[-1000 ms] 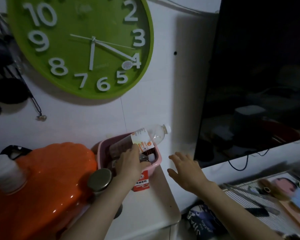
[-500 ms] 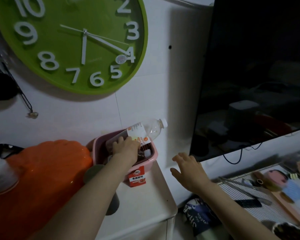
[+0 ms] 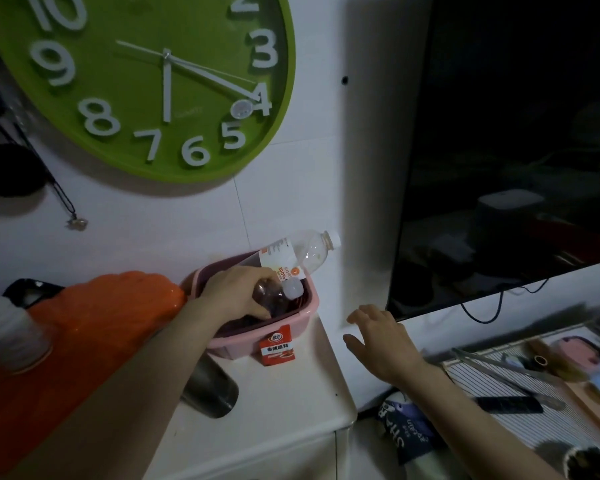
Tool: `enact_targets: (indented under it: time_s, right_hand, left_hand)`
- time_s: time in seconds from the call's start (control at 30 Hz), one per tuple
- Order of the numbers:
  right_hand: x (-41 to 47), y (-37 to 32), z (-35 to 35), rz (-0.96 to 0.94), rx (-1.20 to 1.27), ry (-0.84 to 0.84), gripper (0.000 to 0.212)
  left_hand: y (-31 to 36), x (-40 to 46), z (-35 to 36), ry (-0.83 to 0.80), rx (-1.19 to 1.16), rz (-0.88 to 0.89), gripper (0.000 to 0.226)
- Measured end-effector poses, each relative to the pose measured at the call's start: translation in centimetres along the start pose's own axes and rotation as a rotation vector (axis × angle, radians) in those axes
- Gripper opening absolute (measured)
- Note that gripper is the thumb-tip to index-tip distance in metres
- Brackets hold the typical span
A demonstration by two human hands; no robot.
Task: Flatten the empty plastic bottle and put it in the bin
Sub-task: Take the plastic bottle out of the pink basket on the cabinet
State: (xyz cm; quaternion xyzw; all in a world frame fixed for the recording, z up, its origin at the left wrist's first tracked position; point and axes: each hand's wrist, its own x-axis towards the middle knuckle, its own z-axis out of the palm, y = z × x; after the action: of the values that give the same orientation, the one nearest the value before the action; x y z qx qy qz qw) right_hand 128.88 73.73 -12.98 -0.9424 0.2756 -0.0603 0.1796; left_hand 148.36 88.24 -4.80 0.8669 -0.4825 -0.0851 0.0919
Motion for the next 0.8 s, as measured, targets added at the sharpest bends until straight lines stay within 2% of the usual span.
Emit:
enact_targets:
  time_s: [0.23, 0.43, 0.53, 0.63, 0.8]
  right_hand:
    - [-0.3, 0.2, -0.2, -0.005, 0.009, 0.019, 0.038]
    - [-1.7, 0.4, -0.4, 0.023, 0.006, 0.044, 0.038]
    - [-3.0, -0.9, -0.4, -0.003, 0.058, 0.11, 0.042]
    - [-4.3, -4.8, -0.1, -0.143, 0.118, 0.202, 0.055]
    - [-5.8, -12.8, 4.1, -0.357, 0.055, 0.127, 0.09]
  left_hand:
    - [-0.8, -0.2, -0.4, 0.166, -0.262, 0.15, 0.056]
    - [-0.2, -0.6, 0.4, 0.308, -0.311, 0.237, 0.056]
    - [0.1, -1.0, 1.1, 0.383, -0.32, 0.252, 0.058]
    - [-0.1, -1.6, 1.6, 0.459, -0.363, 0.249, 0.06]
    - [-1.5, -3.5, 2.0, 0.599, -0.433, 0.261, 0.063]
